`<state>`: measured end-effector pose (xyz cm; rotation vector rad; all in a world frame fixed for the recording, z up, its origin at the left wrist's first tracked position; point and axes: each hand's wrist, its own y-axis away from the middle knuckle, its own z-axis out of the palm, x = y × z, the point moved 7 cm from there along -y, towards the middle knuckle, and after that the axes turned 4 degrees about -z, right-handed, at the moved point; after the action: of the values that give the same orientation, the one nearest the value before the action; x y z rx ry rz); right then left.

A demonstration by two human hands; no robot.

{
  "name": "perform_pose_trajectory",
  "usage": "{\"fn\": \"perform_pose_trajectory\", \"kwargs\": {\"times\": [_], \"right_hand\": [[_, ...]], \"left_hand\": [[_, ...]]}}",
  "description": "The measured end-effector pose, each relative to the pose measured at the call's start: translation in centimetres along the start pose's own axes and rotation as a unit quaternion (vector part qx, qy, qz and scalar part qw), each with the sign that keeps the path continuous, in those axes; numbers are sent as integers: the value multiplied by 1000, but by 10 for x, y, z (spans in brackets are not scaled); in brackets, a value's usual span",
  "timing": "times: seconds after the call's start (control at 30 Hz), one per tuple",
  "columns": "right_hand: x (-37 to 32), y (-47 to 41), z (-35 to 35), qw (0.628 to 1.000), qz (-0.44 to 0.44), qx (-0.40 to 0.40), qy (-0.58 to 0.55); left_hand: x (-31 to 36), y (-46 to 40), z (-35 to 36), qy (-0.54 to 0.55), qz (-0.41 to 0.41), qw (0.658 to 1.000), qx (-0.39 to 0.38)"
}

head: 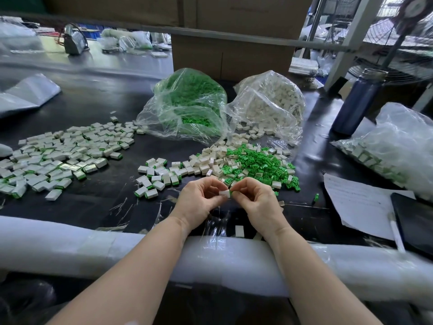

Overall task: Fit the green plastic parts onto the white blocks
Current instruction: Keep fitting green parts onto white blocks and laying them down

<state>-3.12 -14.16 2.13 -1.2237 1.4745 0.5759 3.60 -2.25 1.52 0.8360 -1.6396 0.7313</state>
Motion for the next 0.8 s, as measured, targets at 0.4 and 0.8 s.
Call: {"fn": "perform_pose_trajectory", "kwargs": {"times": [0.4, 0.8], "right_hand": [[2, 0, 0, 1000, 19, -17, -9], [5, -1, 0, 999, 29, -15, -38]], "left_hand": [[1, 0, 7, -55, -5, 998, -18], [5, 3, 8, -91, 19, 996, -11]]}}
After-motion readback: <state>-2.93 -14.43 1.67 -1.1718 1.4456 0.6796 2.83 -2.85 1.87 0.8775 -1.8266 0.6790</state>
